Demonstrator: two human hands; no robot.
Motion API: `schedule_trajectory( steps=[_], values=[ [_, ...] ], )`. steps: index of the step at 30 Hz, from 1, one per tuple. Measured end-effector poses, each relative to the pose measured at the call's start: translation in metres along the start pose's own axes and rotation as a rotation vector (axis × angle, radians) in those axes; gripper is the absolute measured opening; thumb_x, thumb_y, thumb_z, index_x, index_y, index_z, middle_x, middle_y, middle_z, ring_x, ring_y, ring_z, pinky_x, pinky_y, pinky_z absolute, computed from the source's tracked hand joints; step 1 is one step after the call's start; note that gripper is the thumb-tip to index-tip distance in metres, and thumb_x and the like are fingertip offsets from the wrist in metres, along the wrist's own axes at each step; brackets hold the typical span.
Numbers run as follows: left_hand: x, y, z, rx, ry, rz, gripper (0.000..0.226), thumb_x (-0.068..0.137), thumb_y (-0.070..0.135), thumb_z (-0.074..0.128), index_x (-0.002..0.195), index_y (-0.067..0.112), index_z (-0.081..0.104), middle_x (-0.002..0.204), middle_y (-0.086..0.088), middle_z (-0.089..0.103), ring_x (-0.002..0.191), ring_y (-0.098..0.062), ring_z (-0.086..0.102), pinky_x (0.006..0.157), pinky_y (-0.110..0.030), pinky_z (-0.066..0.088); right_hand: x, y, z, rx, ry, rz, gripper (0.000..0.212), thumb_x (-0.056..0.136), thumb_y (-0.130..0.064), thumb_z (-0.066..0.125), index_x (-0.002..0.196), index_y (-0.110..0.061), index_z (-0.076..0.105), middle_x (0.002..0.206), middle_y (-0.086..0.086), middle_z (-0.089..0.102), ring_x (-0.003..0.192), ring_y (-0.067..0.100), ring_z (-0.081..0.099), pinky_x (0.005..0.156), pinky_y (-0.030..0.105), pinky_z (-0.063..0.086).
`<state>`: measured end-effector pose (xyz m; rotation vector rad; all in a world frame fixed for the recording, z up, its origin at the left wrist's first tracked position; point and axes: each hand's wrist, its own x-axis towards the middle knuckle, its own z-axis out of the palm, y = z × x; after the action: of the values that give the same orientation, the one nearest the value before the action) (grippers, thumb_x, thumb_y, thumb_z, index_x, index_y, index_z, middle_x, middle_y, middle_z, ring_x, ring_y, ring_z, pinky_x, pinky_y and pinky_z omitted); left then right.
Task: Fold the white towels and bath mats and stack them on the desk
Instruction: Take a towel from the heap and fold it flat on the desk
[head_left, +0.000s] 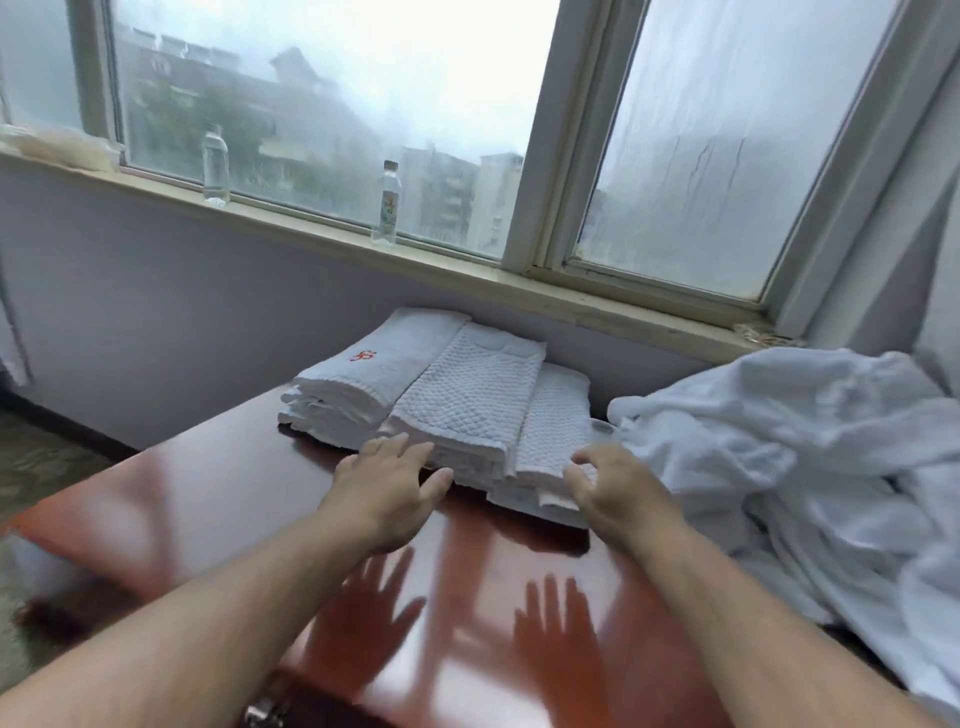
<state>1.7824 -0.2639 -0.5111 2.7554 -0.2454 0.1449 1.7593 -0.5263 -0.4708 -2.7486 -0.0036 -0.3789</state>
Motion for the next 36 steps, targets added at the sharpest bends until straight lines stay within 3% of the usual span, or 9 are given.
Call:
schedule_trajectory(
  steps=[2,7,11,14,17,21,24,30,36],
  values=[
    [-0.012,0.024,0.006,-0.047,-0.014,0.056,0.065,0.099,0.065,0.028,0.156,0.032,0.030,0.165,0.002,0.023,0.152,-0.019,0.013,0.120,-0.045,0.017,-0.026,0.019,-0.021,-0.011,0.103,0.049,0.027,0.095,-0.033,0.051,0.079,-0.019,0.068,0.088,0.002,0.059,0.091,0.023,0.056,0.072,0.032,0.040],
    [-0.039,0.085,0.029,-0.092,-0.040,0.226,0.062,0.100,0.062,0.032,0.154,0.032,0.033,0.161,0.005,0.030,0.148,-0.019,0.020,0.118,-0.042,0.022,-0.089,0.081,-0.057,-0.008,0.233,0.158,0.017,0.093,-0.032,0.058,0.095,-0.022,0.073,0.098,-0.003,0.061,0.099,0.019,0.058,0.078,0.028,0.039],
    [-0.041,0.131,0.049,-0.123,-0.066,0.323,0.057,0.100,0.061,0.035,0.150,0.033,0.037,0.156,0.007,0.037,0.143,-0.020,0.026,0.114,-0.040,0.027,-0.118,0.128,-0.078,-0.009,0.290,0.285,0.013,0.094,-0.029,0.058,0.087,-0.027,0.068,0.099,-0.002,0.063,0.102,0.022,0.058,0.079,0.030,0.039],
    [-0.036,0.170,0.071,-0.152,-0.103,0.402,0.054,0.100,0.059,0.037,0.149,0.035,0.039,0.154,0.007,0.040,0.143,-0.019,0.026,0.114,-0.040,0.027,-0.131,0.156,-0.094,-0.068,0.451,0.348,0.015,0.093,-0.025,0.058,0.086,-0.021,0.071,0.098,0.004,0.067,0.101,0.033,0.055,0.083,0.040,0.045],
    [-0.030,0.216,0.099,-0.183,-0.131,0.513,0.052,0.100,0.056,0.041,0.148,0.037,0.042,0.152,0.008,0.043,0.141,-0.019,0.031,0.117,-0.040,0.028,-0.141,0.195,-0.106,-0.237,0.652,0.482,0.024,0.091,-0.030,0.062,0.107,-0.016,0.074,0.118,0.013,0.067,0.111,0.043,0.051,0.092,0.048,0.043],
    [-0.021,0.281,0.148,-0.231,-0.164,0.641,0.060,0.097,0.062,0.042,0.153,0.047,0.027,0.163,0.006,0.025,0.150,-0.017,0.015,0.122,-0.034,0.015,-0.143,0.257,-0.096,-0.209,0.318,0.832,0.065,0.095,-0.058,0.044,0.149,-0.023,0.039,0.149,0.013,0.044,0.135,0.037,0.038,0.108,0.052,0.033],
    [-0.006,0.318,0.181,-0.140,-0.201,0.617,0.075,0.090,0.079,0.029,0.153,0.055,-0.002,0.169,-0.001,-0.001,0.153,-0.018,-0.008,0.122,-0.036,-0.003,-0.133,0.287,-0.074,-0.312,0.286,0.803,0.065,0.096,-0.062,0.036,0.149,-0.024,0.038,0.145,0.011,0.049,0.131,0.034,0.043,0.104,0.048,0.035],
    [0.044,0.362,0.213,-0.116,-0.109,0.635,0.085,0.077,0.089,0.024,0.149,0.057,-0.008,0.166,0.004,0.009,0.149,-0.022,0.023,0.111,-0.036,0.035,-0.086,0.324,-0.062,-0.397,0.504,0.738,0.045,0.101,-0.052,0.035,0.125,-0.018,0.051,0.125,0.014,0.060,0.114,0.034,0.052,0.087,0.045,0.040],
    [0.066,0.375,0.225,-0.128,-0.160,0.640,0.081,0.081,0.085,0.031,0.147,0.060,-0.008,0.168,0.008,0.000,0.151,-0.016,0.020,0.108,-0.026,0.033,-0.062,0.343,-0.061,-0.337,0.611,0.727,0.039,0.101,-0.045,0.041,0.116,-0.011,0.054,0.117,0.015,0.062,0.110,0.034,0.054,0.083,0.044,0.040]
  ],
)
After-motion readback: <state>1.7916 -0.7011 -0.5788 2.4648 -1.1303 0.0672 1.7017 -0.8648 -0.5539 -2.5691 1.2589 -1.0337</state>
